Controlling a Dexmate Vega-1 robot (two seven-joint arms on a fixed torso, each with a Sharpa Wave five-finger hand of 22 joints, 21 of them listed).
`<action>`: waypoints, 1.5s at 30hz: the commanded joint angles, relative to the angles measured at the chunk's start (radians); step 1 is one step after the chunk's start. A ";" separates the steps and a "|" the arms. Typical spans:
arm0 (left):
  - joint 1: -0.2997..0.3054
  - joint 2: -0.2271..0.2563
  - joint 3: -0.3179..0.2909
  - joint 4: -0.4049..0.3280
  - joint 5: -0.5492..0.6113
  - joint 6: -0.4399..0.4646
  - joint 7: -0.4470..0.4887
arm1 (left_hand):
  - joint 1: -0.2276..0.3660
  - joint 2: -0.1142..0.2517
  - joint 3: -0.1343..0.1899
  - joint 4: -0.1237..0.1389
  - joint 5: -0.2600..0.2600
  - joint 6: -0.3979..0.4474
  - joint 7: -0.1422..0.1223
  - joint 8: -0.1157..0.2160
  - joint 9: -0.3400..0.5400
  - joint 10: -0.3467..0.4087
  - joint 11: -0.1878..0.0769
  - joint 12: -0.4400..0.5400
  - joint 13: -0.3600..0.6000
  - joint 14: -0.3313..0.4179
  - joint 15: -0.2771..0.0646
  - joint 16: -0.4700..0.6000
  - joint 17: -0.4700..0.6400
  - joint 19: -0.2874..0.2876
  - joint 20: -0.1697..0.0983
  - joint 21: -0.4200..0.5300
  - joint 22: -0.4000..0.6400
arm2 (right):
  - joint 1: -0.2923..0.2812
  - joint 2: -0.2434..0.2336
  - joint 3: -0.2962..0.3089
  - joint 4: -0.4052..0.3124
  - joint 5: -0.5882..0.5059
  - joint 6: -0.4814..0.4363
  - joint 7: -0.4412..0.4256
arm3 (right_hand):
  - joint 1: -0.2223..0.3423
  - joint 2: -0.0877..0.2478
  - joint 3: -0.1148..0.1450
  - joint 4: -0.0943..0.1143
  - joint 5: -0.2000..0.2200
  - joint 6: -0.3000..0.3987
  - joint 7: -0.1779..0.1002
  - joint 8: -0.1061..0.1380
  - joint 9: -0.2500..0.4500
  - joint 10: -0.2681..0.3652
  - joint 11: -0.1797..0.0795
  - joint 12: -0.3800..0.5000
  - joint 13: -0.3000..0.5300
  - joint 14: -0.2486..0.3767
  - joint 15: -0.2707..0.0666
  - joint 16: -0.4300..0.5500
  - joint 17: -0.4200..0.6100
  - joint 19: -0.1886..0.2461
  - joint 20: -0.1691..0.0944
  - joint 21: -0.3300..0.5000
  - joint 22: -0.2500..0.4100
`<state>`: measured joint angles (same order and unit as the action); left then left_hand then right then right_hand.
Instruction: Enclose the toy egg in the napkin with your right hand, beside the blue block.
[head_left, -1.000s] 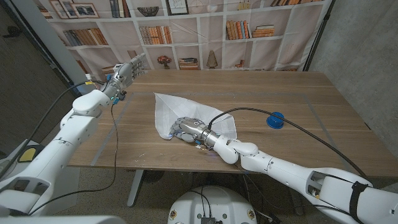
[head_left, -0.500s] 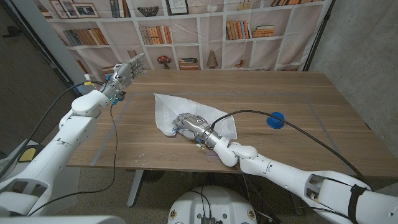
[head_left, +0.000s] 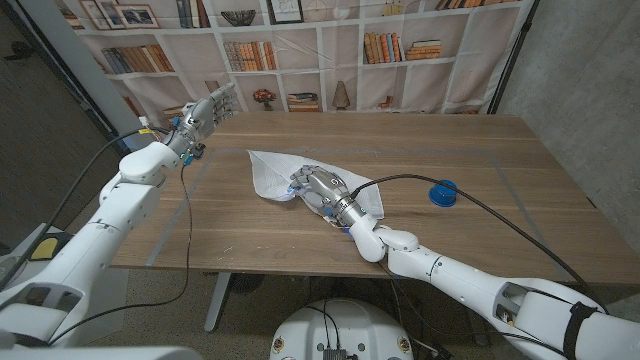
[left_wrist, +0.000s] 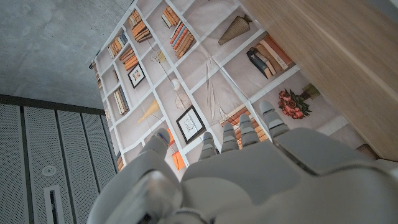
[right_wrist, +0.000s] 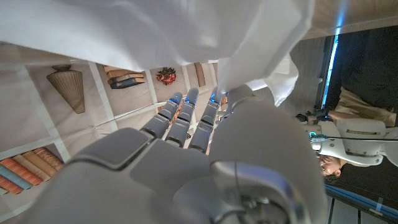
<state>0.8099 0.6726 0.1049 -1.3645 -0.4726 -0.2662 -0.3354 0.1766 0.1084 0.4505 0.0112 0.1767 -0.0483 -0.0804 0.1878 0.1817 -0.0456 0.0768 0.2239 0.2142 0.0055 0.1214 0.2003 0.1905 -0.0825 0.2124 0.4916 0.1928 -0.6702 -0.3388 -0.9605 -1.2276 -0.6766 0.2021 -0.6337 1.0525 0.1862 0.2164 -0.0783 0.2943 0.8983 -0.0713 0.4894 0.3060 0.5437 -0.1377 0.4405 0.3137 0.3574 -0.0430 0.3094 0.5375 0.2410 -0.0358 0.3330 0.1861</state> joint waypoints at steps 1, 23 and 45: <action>0.003 -0.007 0.000 -0.037 0.011 0.013 0.033 | -0.005 -0.002 0.009 -0.001 0.004 0.002 -0.004 0.001 0.000 0.001 0.004 0.006 0.002 0.001 0.005 0.002 0.004 0.009 0.000 -0.003 0.005 | -0.010 -0.016 0.063 -0.046 0.039 -0.001 -0.066 | -0.004 -0.001 0.002 0.011 0.006 0.089 0.089 0.013 0.010 0.008 0.002 0.006 0.004 0.013 -0.169 -0.004 0.002 0.009 -0.008 0.002 0.003; 0.173 0.003 -0.077 -0.213 0.002 0.122 0.178 | -0.006 -0.003 0.012 -0.003 0.004 0.002 -0.004 0.001 0.000 0.000 0.004 0.005 0.002 0.002 0.005 0.002 0.003 0.010 0.000 -0.007 0.005 | 0.032 -0.083 0.122 -0.157 0.160 -0.047 0.217 | -0.012 -0.014 0.004 0.026 0.007 0.078 0.077 0.053 0.045 -0.008 0.012 0.004 0.019 0.004 -0.158 -0.017 0.019 0.001 0.013 -0.004 0.003; 0.360 -0.028 -0.146 -0.447 0.033 0.260 0.333 | -0.007 -0.003 0.014 -0.006 0.003 -0.001 -0.004 0.000 0.000 0.000 0.004 0.005 0.002 0.002 0.006 0.001 0.003 0.005 0.000 -0.012 0.005 | 0.187 -0.015 0.094 0.101 0.183 0.041 0.273 | -0.016 -0.013 0.004 0.034 0.005 0.070 0.075 0.061 0.042 -0.015 0.018 0.003 0.027 -0.006 -0.157 -0.021 0.036 -0.005 0.018 -0.009 0.004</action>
<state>1.0908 0.6657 -0.0173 -1.7120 -0.4521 -0.0779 -0.0707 0.1767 0.1084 0.4578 0.0039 0.1768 -0.0483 -0.0804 0.1878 0.1817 -0.0456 0.0768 0.2239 0.2142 0.0055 0.1214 0.2003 0.1909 -0.0788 0.2088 0.4838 0.1928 -0.5677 -0.3898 -0.8452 -1.2701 -0.4974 0.1959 -0.3849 1.0393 0.1701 0.2290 -0.0657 0.2944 0.8984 -0.0715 0.5229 0.3475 0.5360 -0.1230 0.4442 0.3368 0.3549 -0.0378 0.2883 0.5680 0.2359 -0.0195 0.3248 0.1887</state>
